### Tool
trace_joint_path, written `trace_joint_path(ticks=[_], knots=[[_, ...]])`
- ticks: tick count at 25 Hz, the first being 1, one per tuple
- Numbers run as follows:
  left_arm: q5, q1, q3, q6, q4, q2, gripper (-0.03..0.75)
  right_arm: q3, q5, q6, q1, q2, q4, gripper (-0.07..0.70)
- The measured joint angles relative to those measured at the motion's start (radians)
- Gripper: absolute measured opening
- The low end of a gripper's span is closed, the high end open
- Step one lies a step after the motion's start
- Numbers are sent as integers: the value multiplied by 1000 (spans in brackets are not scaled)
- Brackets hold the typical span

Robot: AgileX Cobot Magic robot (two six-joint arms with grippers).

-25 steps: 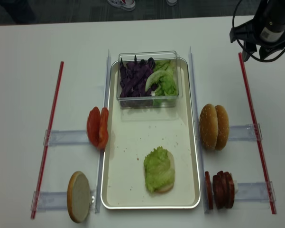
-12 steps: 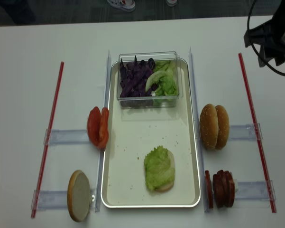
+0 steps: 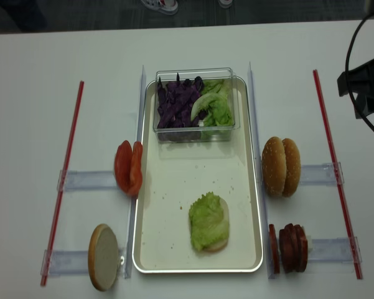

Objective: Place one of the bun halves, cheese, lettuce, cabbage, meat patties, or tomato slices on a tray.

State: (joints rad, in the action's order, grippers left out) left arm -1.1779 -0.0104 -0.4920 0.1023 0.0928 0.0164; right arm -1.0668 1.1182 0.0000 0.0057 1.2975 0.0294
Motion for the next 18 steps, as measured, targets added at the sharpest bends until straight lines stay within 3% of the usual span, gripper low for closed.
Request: trace_joint_path(ticks=[12, 18], knots=[[0, 0, 0, 0, 0, 0, 288, 177, 32, 0, 0, -281, 2, 328], [0, 0, 0, 0, 0, 0, 288, 214, 106, 0, 0, -349, 47, 328]])
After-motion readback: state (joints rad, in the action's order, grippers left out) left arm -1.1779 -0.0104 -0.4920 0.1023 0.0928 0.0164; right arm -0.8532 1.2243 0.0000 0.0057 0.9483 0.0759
